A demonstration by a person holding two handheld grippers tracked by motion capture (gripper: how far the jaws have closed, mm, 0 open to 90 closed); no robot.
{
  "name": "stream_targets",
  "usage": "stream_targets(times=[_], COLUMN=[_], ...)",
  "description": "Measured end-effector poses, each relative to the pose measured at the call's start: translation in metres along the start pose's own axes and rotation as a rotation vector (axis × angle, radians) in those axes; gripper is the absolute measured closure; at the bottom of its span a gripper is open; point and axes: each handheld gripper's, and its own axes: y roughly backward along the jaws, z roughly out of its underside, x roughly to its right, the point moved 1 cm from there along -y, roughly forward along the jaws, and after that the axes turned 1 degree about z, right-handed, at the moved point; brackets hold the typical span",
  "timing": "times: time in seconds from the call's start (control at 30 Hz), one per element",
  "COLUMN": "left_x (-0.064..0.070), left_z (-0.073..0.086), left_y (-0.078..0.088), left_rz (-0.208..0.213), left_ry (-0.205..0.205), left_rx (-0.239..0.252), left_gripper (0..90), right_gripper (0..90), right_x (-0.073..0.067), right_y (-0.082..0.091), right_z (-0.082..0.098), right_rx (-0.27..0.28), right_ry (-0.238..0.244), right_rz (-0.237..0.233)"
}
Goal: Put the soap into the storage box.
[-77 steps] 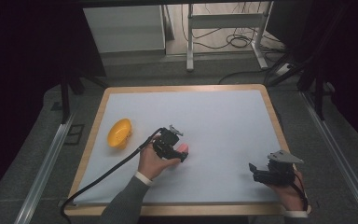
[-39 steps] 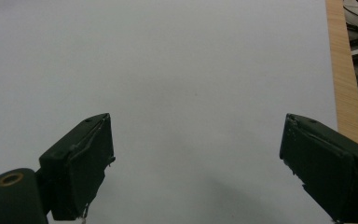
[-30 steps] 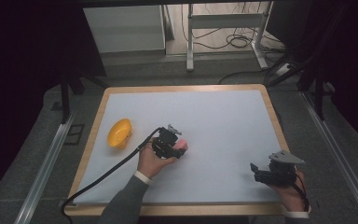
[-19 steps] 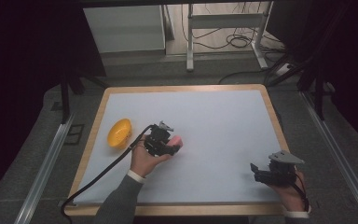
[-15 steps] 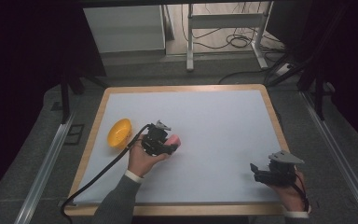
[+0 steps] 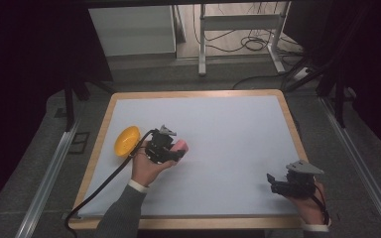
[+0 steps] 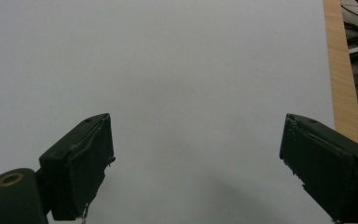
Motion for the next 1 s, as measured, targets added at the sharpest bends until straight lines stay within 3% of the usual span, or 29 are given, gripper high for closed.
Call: stream_targets(times=[0.4, 1.0], left_x=[-0.01, -0.027], left_z=[-0.001, 0.003], left_y=[0.016, 0.04], left_rz=[-0.029, -0.073], left_ry=[0.001, 0.033], left_rx=[0.026, 0.059], left_gripper=[60.1, 60.2], right_gripper=[9.6, 9.6], right_x=[0.002, 0.002], right_y=[0.0, 0.0], right_z=[0.001, 0.001], right_rx=[-0.003, -0.003], right_ry=[-0.004, -0.005], right_rz=[0.003, 0.004])
